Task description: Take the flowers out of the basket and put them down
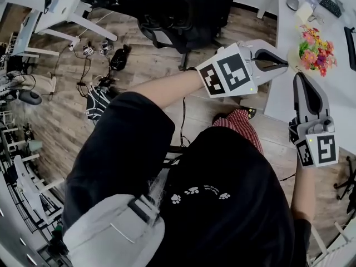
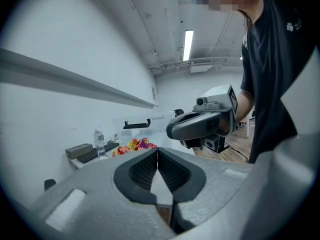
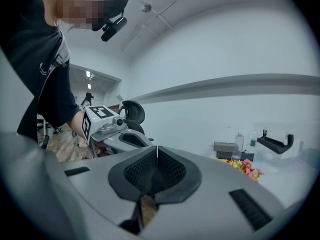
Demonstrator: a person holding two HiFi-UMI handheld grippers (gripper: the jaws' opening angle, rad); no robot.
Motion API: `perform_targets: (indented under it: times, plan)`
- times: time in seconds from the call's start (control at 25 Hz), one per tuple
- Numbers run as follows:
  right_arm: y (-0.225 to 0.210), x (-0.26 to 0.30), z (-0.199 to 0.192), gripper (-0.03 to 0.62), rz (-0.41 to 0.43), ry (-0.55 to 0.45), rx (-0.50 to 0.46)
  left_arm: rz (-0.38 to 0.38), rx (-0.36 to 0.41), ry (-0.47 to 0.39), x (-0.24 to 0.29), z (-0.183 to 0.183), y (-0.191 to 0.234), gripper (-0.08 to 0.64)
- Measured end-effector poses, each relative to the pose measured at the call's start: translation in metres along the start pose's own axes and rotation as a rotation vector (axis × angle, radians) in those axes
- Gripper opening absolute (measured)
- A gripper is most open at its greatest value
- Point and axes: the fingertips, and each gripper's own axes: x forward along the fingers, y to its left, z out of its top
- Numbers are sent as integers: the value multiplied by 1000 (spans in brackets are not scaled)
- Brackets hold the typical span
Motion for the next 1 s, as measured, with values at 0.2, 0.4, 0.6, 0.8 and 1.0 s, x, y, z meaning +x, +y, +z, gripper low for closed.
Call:
perform_targets:
  times: [0.2,0.4,0.6,0.8,1.0]
  plan:
    - [3,0,-4,17,-3,4,1,6,-4,-7,-2,-2,-3,8]
    - [3,-4,-4,12,-1,1,12,20,-9,-10,-2,0,-5,7]
    - [6,-10,-6,12,-10,-15,28,24,-23,-15,-4,0,-11,7]
    - [6,-20,-7,12,-31,-32,44,21,-35,-36,5,4,-18,6]
    - [0,-34,-6,12,-56,-60,65,43,-54,-52,17,15,-21,8]
